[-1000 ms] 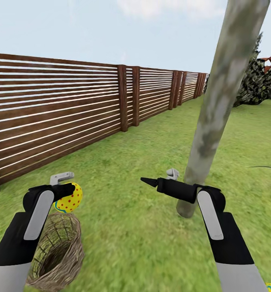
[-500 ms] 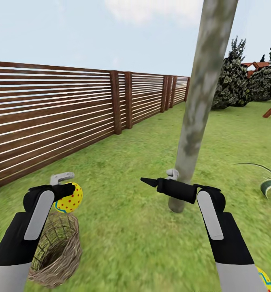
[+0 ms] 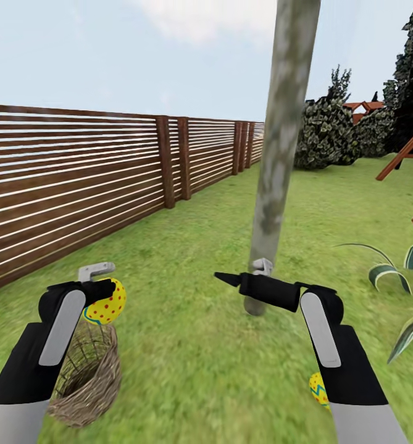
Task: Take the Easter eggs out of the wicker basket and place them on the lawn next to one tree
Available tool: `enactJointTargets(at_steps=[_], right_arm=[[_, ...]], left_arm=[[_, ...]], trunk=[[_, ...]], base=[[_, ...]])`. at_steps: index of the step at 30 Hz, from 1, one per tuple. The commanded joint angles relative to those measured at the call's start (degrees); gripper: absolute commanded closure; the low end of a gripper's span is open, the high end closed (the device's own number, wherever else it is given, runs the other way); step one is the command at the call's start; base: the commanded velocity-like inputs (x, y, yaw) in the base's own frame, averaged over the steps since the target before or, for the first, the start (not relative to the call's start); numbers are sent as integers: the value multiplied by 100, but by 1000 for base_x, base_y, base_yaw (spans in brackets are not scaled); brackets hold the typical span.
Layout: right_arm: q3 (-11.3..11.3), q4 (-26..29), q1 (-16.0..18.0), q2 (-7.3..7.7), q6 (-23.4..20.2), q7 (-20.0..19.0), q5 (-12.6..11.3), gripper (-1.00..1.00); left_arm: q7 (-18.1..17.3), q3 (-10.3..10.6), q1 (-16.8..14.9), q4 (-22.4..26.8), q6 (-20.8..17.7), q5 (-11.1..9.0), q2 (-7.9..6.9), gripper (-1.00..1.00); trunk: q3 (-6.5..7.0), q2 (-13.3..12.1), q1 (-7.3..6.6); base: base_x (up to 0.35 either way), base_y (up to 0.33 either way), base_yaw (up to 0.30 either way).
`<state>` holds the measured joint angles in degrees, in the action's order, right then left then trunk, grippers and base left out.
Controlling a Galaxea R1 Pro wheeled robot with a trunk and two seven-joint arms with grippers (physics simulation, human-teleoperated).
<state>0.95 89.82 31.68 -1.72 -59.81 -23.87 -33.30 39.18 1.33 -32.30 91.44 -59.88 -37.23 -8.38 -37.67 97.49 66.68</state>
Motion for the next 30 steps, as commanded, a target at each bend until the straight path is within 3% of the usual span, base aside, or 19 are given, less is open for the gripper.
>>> enactJointTargets(at_steps=[1,8,15,24,27,30], right_arm=[[-7,1,5,-4,-19,-58,61,-100],[-7,1,5,-4,-19,-57,61,-100],[-7,9,2,3,-19,-65,53,-100],[-15,10,-3,5,-19,-66,52,-100],[-18,10,-8,5,-19,-66,52,-100],[-40,10,-12,9,-19,-66,49,-100]], left_arm=[[71,12,-4,5,-12,-55,-6,100],[89,24,-4,0,-12,-56,-6,100],[177,201,-4,1,-12,-50,-6,100],[307,258,-4,-3,-12,-60,1,100],[309,348,-4,-3,-12,-251,2,100],[310,478,-8,-12,-12,-742,-25,100]], trunk=[[21,-38,-27],[204,-319,-180],[387,-600,-334],[623,-961,-532],[701,-1081,-598],[780,-1202,-663]], base=[[-345,0,-119],[-292,0,-119],[-34,0,-119],[-1,0,-119],[0,0,-119],[0,0,-119]])
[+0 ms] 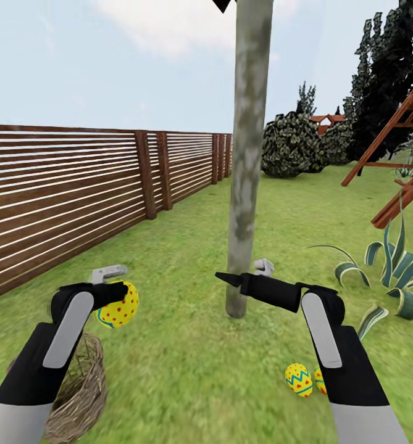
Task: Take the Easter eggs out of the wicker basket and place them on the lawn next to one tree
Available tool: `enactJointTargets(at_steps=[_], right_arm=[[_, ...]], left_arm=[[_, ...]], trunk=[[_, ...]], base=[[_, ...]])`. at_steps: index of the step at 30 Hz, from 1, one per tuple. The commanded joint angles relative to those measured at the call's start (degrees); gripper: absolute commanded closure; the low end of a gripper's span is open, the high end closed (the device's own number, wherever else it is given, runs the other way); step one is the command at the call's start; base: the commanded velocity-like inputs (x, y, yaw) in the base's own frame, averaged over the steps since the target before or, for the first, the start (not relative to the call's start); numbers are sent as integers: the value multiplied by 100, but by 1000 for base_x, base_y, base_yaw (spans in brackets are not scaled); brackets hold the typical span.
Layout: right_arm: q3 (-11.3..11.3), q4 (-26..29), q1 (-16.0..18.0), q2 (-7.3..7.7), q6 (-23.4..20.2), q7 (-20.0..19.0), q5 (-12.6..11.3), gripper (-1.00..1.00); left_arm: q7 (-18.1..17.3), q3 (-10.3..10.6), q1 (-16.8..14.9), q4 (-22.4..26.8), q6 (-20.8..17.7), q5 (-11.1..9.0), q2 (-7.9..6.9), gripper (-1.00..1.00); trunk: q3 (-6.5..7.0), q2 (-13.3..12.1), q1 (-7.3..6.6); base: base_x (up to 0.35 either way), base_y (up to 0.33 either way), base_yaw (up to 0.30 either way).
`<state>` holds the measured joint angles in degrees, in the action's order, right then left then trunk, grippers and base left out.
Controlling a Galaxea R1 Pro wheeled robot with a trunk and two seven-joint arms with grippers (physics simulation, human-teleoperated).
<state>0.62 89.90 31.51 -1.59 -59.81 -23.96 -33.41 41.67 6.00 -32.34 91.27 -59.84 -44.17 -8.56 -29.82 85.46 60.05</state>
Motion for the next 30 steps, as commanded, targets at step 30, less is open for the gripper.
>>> enactJointTargets(at_steps=[30], right_arm=[[-981,-154,-135,652,-19,-49,71,-100]], left_arm=[[69,268,-27,-290,-16,-779,23,100]], trunk=[[779,-1201,-660]], base=[[-20,0,-148]])
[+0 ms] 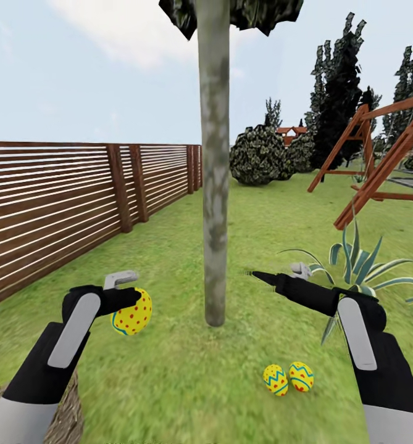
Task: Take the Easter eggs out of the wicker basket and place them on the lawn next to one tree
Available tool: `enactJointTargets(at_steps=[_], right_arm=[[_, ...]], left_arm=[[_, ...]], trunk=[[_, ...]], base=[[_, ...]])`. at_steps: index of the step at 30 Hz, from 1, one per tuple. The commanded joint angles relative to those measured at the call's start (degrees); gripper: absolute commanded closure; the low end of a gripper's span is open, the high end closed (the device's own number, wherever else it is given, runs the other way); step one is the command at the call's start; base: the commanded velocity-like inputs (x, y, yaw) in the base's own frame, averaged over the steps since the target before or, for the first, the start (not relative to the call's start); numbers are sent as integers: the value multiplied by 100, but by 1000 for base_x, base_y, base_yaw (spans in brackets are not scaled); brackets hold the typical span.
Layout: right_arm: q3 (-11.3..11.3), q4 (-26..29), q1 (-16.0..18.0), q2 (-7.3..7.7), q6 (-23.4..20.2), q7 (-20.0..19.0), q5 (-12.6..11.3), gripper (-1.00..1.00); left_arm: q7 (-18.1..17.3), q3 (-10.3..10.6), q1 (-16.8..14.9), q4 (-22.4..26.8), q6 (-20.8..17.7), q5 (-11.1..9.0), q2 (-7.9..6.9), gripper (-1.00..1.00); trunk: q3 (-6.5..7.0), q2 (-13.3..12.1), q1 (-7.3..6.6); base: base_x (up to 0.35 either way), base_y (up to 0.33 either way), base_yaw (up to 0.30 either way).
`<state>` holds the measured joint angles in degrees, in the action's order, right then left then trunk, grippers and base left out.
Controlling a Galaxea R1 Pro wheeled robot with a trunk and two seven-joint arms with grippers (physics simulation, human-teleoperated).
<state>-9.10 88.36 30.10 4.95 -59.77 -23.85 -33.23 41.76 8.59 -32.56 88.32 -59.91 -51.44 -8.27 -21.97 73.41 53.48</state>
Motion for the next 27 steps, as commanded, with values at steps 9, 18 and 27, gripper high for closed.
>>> enactJointTargets(at_steps=[9,18,27], right_arm=[[-190,-26,-8,15,-23,-72,53,-100],[-248,-29,-134,39,-23,-76,63,-100],[-280,-22,-136,34,-23,-71,40,-100]], left_arm=[[60,6,-5,-115,-9,-51,3,100],[41,428,0,-160,-9,-37,27,100],[25,606,-5,-183,-9,-45,36,100]], trunk=[[200,-358,-201],[327,-639,-354],[327,-639,-354]], base=[[-280,-46,-110],[-31,-9,-4],[0,-58,0]])
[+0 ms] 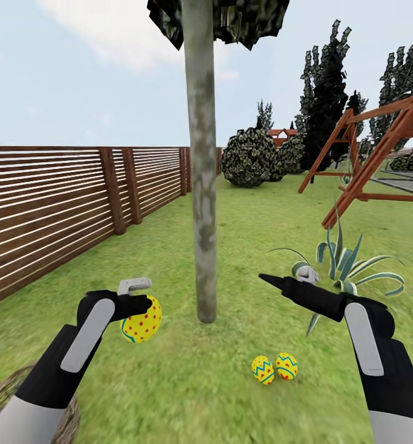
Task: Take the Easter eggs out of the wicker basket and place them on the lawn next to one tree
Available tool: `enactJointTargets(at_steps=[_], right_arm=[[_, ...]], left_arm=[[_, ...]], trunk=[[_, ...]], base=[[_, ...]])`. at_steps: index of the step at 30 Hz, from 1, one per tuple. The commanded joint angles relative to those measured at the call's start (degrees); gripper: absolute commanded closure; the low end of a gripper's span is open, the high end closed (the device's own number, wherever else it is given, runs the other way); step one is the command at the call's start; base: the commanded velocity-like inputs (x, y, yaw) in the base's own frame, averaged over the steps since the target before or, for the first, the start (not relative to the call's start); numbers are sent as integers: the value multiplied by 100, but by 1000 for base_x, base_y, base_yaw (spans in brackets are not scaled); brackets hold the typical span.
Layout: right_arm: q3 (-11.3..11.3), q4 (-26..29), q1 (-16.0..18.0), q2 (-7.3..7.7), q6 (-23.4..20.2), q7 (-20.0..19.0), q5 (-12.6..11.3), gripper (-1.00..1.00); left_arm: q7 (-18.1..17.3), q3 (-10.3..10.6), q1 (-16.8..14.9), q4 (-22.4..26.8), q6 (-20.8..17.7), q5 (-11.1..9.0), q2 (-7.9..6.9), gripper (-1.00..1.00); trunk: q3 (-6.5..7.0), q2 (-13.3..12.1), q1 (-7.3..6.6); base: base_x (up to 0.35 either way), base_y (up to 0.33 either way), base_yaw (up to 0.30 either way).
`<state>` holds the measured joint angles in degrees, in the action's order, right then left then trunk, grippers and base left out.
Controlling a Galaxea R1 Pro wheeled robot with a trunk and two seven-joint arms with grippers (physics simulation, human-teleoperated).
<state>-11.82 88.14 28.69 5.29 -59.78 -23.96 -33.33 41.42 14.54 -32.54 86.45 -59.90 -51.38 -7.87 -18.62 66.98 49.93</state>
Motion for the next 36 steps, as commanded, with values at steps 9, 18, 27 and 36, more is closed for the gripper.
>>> enactJointTargets(at_steps=[9,18,27,36], right_arm=[[-14,17,5,-2,-22,-61,20,-100],[-14,17,5,-2,-22,-56,19,-100],[-14,19,5,-2,-22,-56,21,-100],[-14,19,5,-6,-22,-64,3,-100]], left_arm=[[51,17,-7,-16,-10,-52,4,100],[36,22,-7,-152,-10,-41,5,100],[33,22,-7,-180,-10,-39,5,100],[41,25,-7,-181,-10,-26,5,100]], trunk=[[-7,5,0],[-7,5,0],[-7,5,0],[-7,5,0]], base=[[0,-266,0],[115,-280,0],[172,-281,0],[134,-292,0]])
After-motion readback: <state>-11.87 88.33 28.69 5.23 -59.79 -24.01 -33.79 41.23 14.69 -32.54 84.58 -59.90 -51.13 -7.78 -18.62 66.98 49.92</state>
